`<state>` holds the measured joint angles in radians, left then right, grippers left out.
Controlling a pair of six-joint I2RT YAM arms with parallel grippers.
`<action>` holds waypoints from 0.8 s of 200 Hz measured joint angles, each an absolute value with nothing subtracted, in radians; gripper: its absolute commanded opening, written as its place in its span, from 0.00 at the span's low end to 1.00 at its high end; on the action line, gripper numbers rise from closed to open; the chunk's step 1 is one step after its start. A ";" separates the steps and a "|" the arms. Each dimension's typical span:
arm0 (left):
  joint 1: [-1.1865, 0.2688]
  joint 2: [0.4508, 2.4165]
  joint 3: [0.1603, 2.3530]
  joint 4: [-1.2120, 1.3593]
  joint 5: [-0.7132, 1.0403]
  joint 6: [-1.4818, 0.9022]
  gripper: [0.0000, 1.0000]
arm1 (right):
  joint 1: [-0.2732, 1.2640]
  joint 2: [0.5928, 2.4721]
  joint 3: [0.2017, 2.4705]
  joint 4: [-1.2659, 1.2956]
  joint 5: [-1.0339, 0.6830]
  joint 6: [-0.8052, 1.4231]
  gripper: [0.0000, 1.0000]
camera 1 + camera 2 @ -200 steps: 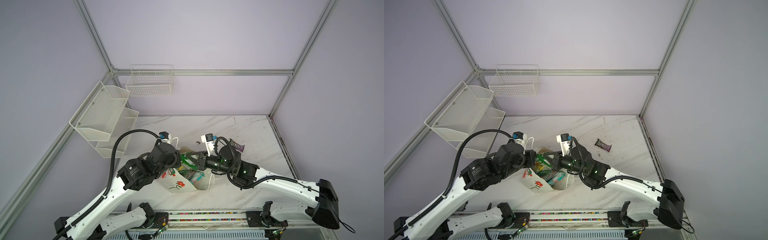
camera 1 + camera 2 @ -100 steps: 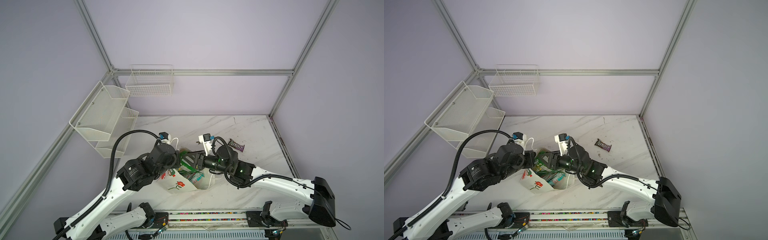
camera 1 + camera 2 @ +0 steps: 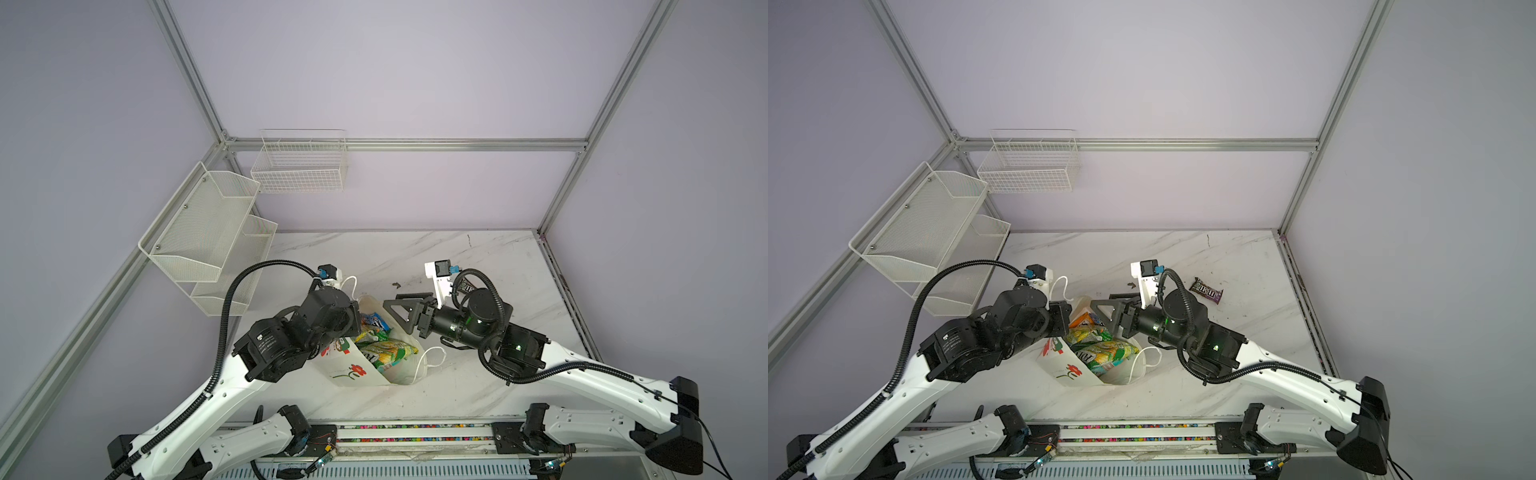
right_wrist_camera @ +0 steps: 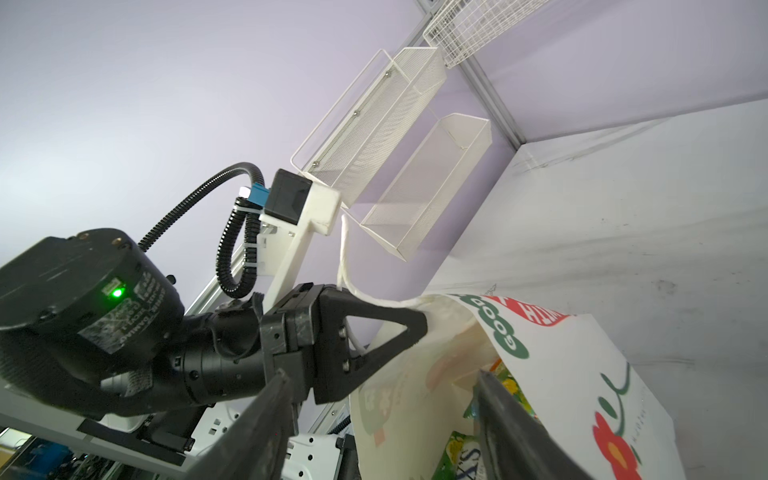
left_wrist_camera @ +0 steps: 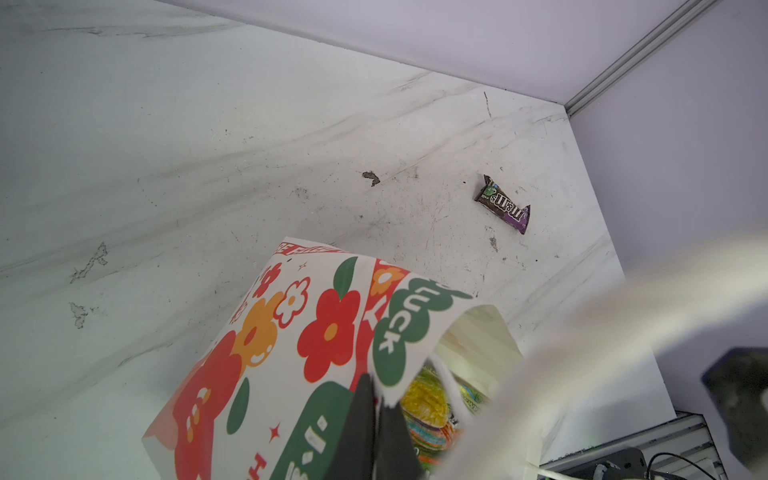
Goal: Place the snacks into the paper bag
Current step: 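Open the right gripper to release the Fox's bag inside the paper bag, then raise the right gripper out of the paper bag and move toward the M&M's bar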
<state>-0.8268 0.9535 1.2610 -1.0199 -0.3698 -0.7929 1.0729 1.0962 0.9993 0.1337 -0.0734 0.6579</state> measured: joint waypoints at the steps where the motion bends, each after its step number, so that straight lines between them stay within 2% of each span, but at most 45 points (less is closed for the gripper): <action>1: -0.827 0.953 1.261 -1.020 -0.370 -0.793 0.00 | 1.073 1.095 0.999 0.131 -0.072 0.657 0.73; 48: -0.827 0.957 1.261 -1.019 -0.370 -0.793 0.00 | 1.073 0.982 0.980 -0.086 0.023 0.607 0.75; 97: -0.827 0.967 1.261 -1.011 -0.373 -0.792 0.00 | 1.073 0.960 0.923 -0.242 0.017 0.573 0.77; 160: -0.827 0.989 1.262 -0.991 -0.374 -0.790 0.00 | 1.081 1.005 0.826 -0.290 -0.053 0.573 0.70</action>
